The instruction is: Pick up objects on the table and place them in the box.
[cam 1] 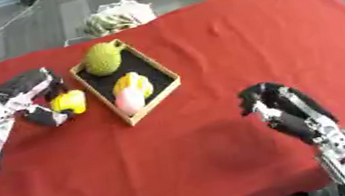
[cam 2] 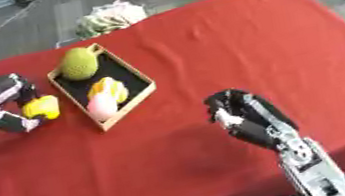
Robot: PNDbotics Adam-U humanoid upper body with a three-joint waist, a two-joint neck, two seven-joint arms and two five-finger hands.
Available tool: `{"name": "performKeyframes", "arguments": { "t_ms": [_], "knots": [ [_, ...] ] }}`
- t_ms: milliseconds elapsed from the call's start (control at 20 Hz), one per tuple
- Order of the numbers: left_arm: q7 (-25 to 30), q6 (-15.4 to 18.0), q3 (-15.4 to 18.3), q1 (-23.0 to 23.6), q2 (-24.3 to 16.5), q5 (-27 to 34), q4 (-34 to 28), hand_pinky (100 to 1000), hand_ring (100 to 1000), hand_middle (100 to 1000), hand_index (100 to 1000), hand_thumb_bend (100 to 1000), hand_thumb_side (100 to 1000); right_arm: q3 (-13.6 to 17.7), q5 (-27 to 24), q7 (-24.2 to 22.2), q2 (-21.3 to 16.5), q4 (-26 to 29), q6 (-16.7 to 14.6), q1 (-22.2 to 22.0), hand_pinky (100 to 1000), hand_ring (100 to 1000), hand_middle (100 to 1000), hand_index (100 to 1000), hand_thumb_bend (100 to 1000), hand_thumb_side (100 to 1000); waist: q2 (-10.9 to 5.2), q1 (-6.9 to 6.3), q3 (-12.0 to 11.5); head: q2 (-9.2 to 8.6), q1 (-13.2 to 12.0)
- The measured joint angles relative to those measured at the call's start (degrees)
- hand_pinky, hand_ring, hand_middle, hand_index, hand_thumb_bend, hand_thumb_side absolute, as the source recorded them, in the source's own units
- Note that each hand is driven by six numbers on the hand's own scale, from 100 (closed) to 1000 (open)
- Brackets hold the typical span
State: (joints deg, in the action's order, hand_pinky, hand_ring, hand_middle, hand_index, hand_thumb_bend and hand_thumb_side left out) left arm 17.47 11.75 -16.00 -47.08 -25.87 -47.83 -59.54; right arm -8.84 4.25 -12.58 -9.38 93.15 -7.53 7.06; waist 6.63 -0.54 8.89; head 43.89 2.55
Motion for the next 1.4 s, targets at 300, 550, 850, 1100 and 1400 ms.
{"name": "performKeyframes", "arguments": {
  "t_ms": [300, 550, 850, 1100, 1400],
  "knots": [
    [-2.5, -1.7, -0.4, -4.2, 1.9, 2.1, -4.4, 652, 517, 432, 603, 312, 100, -0.4, 0.0, -0.4, 0.0, 0.0, 0.1, 0.0, 693, 574, 557, 698, 100, 494, 0.00, 0.00, 1.1, 0.00, -0.8],
    [-4.6, -0.5, -1.1, -6.1, 7.0, -1.7, -1.5, 692, 555, 470, 641, 325, 100, -1.1, -0.2, -1.0, 0.1, 0.0, 0.2, 0.8, 694, 574, 557, 698, 100, 505, 0.06, 0.00, 2.6, 0.00, -1.7],
    [-6.9, 1.5, -1.6, -6.4, 11.0, -5.5, 2.4, 725, 604, 524, 686, 360, 100, -1.6, -0.3, -1.5, 0.2, 0.0, 0.3, 1.5, 694, 574, 558, 698, 100, 510, 0.24, 0.00, 3.6, 0.00, -2.2],
    [-6.4, 3.0, -2.4, -6.3, 12.6, -7.5, 4.1, 742, 625, 552, 707, 396, 100, -1.8, -0.4, -1.7, 0.5, 0.0, 0.3, 1.9, 694, 574, 557, 698, 100, 508, 0.51, 0.00, 3.8, -0.02, -2.4],
    [-4.8, 3.8, -2.8, -5.8, 13.5, -9.8, 5.2, 760, 640, 585, 736, 439, 100, -1.8, -0.4, -1.9, 0.6, 0.0, 0.4, 2.0, 694, 574, 557, 698, 100, 506, 0.51, 0.00, 4.1, -0.05, -2.4]
  ]
}}
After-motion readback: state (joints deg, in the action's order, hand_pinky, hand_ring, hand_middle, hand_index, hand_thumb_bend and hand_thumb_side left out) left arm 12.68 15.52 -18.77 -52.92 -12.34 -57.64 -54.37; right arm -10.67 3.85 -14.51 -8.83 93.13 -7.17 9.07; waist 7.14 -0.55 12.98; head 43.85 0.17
